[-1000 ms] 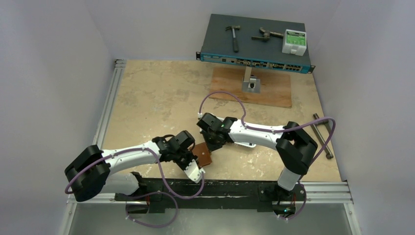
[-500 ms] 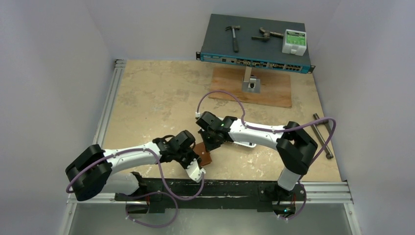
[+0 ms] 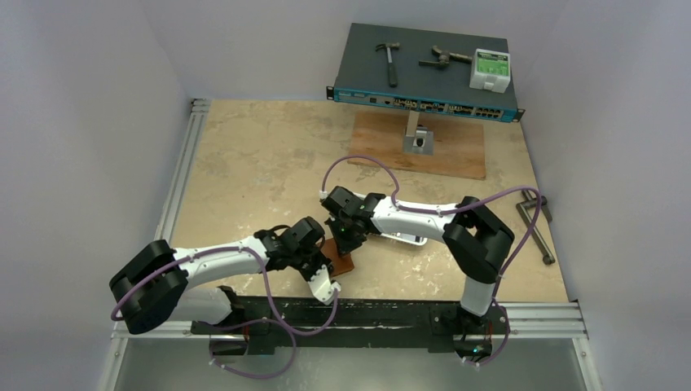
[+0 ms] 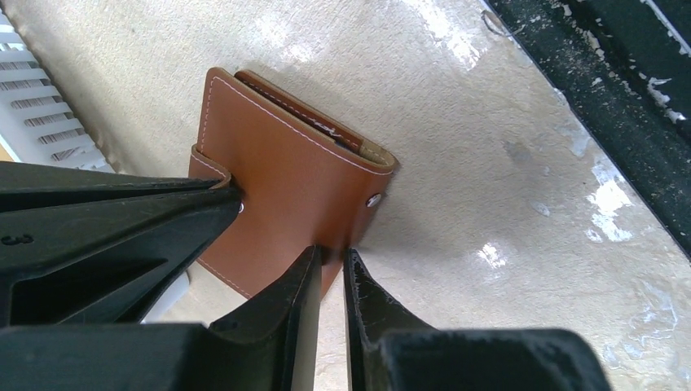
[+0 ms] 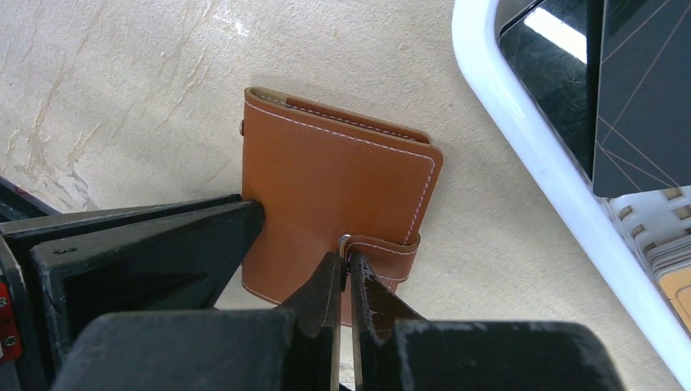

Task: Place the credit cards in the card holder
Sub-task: Close the card holder at the center of the board.

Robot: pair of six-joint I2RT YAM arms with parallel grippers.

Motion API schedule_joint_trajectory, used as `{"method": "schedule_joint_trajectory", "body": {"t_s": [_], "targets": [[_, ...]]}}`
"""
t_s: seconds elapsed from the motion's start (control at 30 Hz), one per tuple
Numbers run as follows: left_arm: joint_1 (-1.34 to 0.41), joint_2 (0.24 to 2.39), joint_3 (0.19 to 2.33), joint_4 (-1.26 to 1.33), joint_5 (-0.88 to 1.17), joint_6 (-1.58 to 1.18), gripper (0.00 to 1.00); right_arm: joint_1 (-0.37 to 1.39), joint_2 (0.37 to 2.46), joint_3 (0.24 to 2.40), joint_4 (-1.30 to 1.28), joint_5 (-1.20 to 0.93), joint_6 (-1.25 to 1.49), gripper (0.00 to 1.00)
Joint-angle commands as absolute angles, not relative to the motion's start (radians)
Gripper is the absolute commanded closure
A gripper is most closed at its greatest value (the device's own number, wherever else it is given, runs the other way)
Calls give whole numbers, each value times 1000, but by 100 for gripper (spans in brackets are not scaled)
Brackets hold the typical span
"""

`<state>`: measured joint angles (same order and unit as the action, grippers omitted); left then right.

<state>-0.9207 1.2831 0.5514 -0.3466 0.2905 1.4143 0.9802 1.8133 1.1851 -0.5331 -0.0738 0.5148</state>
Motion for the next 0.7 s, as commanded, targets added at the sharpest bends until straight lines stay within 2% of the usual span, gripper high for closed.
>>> {"method": "schedule_joint_trajectory", "body": {"t_s": [0.0, 0.67], "targets": [[-916, 1306, 568, -389, 341, 1440, 87, 980, 1843, 1201, -478, -75, 504, 100], [-915, 1319, 586, -428, 349, 1445, 91, 968, 1851, 1181, -426, -7, 577, 100]]}}
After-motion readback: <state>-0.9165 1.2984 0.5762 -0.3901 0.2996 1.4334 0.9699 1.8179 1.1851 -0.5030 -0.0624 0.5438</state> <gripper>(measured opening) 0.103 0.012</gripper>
